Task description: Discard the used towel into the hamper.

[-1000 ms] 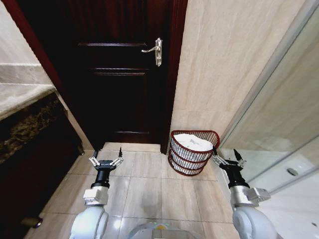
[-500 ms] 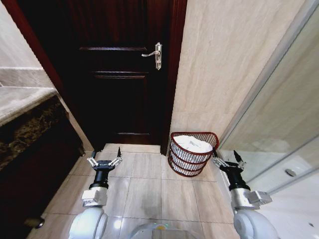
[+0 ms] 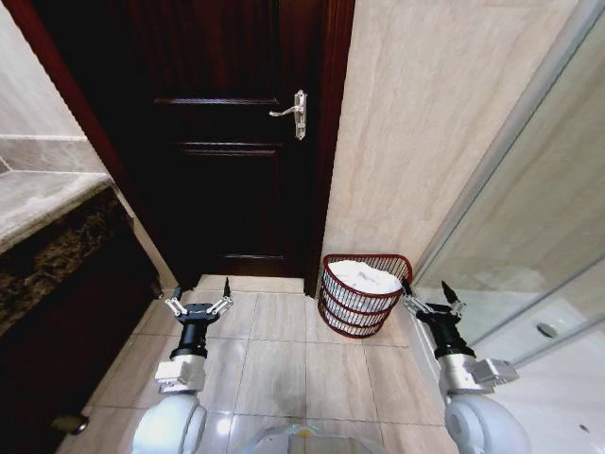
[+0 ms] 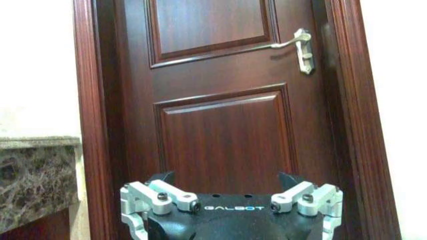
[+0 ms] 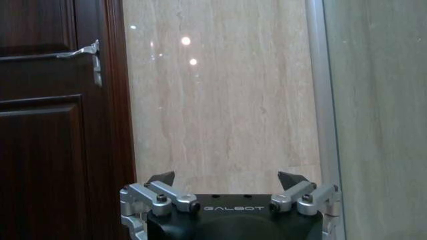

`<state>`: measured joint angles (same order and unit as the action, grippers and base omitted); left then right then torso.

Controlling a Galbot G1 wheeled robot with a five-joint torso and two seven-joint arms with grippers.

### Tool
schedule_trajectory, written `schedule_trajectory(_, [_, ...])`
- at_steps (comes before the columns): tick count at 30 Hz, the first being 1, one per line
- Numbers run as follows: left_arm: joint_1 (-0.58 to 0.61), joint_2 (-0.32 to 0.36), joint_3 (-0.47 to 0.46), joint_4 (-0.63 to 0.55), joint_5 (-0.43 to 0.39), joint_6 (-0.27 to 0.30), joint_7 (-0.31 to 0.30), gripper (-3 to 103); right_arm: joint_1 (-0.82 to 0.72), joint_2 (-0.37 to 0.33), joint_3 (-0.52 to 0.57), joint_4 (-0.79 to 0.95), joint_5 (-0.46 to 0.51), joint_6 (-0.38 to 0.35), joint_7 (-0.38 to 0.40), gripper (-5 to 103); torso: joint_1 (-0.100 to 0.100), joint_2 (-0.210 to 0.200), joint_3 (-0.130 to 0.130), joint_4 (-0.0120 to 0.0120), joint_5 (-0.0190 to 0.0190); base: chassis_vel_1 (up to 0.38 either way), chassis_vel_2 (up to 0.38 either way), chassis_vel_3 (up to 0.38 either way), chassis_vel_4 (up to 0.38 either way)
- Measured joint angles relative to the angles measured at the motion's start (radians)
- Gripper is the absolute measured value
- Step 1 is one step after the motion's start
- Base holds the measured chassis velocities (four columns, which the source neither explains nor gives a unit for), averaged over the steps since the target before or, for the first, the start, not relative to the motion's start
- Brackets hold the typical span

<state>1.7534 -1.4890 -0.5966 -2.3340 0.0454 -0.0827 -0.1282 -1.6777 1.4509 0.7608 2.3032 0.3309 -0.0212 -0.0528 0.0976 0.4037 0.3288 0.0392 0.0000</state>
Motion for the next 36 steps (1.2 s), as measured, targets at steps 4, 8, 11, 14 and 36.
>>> schedule_trajectory(4, [-0.003,-0.002,0.005,0.002,0.0,0.002,0.0,100,-0.004,0.0,-0.001,0.003,0.0,-0.001,0.0,100,0.006,0.019,0.013,0.0,0.0,0.0,0.0,0.0,0.0])
schedule_trajectory(8, [-0.003,-0.002,0.005,0.002,0.0,0.003,0.0,100,-0.006,0.0,-0.001,0.005,0.0,-0.001,0.001,100,0.011,0.032,0.021,0.0,0.0,0.0,0.0,0.0,0.0])
schedule_trajectory(11, [-0.004,-0.003,0.007,0.001,0.0,0.004,0.001,100,-0.013,-0.001,0.001,0.017,0.001,-0.012,0.001,100,0.016,0.044,0.028,0.0,0.0,0.0,0.0,0.0,0.0])
schedule_trajectory(14, [-0.004,-0.003,0.011,0.0,0.0,0.006,0.002,100,-0.018,-0.003,0.002,0.027,0.003,-0.024,0.003,100,0.02,0.056,0.035,0.0,-0.0001,0.0,0.0,0.0,0.0])
schedule_trajectory(36, [-0.002,-0.007,0.02,-0.015,0.009,0.018,0.001,100,-0.026,-0.017,0.004,0.038,0.038,-0.038,0.016,100,0.056,0.148,0.092,0.0,0.0,0.0,0.0,0.0,0.0])
